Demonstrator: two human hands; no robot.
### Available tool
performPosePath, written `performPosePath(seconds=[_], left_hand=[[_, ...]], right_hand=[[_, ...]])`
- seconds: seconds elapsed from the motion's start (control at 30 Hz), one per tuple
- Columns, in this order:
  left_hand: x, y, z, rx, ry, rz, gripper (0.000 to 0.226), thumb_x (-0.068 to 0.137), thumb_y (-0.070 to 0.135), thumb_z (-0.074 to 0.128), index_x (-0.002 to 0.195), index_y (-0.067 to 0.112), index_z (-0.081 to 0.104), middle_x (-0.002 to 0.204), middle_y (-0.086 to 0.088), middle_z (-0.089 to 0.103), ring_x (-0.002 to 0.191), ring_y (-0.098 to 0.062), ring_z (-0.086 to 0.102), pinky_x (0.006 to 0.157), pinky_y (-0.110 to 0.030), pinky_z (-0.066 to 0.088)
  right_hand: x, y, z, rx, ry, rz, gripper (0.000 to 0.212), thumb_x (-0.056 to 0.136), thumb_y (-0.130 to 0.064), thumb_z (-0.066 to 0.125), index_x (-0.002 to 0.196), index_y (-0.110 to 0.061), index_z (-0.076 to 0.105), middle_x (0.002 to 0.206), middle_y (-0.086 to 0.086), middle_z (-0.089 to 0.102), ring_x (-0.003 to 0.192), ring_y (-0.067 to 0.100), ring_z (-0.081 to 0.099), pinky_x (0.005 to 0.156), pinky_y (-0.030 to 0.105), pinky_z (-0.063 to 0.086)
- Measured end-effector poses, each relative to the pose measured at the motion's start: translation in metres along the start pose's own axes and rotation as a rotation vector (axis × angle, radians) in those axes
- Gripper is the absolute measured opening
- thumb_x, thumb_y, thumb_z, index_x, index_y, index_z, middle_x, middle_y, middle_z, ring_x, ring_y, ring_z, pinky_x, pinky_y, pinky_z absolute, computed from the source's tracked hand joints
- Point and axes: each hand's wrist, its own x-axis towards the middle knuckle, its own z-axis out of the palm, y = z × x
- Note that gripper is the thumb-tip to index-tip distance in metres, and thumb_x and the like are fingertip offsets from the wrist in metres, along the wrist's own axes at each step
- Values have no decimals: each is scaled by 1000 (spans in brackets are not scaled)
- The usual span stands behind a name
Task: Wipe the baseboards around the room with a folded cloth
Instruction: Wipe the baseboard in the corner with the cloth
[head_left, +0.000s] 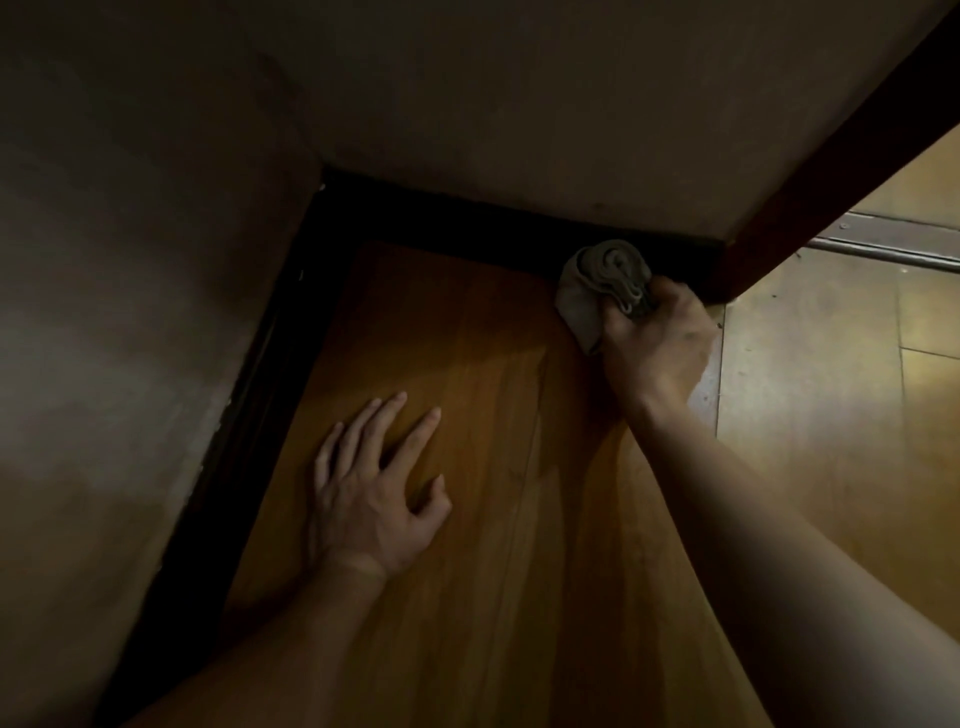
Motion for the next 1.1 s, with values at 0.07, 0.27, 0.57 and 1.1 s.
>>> performPosePath(seconds=[0.07,0.27,0.57,1.1], left_hand=[[0,0,0,3,0,-1,69,80,56,40,147,40,46,159,0,36,147,-23,30,118,-52,22],[1,-1,1,8,4,-3,69,81,55,41,147,40,46,159,1,36,147,-23,30,118,-54,24],[1,-2,3,10,26,18,69,80,54,45,147,41,44,159,1,36,146,-23,32,116,-52,23],[1,0,1,7,7,10,70,81,55,40,148,37,45,158,-3,37,146,-26,31,116,-56,25]], right_hand=[[0,-2,1,17,-40,-34,32,82,-36,69,105,-14,71,101,6,69,87,23,64,65,24,41],[-3,-4,1,9,-18,-16,34,83,-36,68,108,-14,71,104,5,69,89,23,64,65,25,43],[-9,-39,18,43,-152,-57,28,82,-47,65,101,-26,69,98,1,69,89,29,66,73,39,54],[6,28,-26,21,50,24,36,81,-37,69,112,-17,70,103,4,69,89,23,64,73,34,55]])
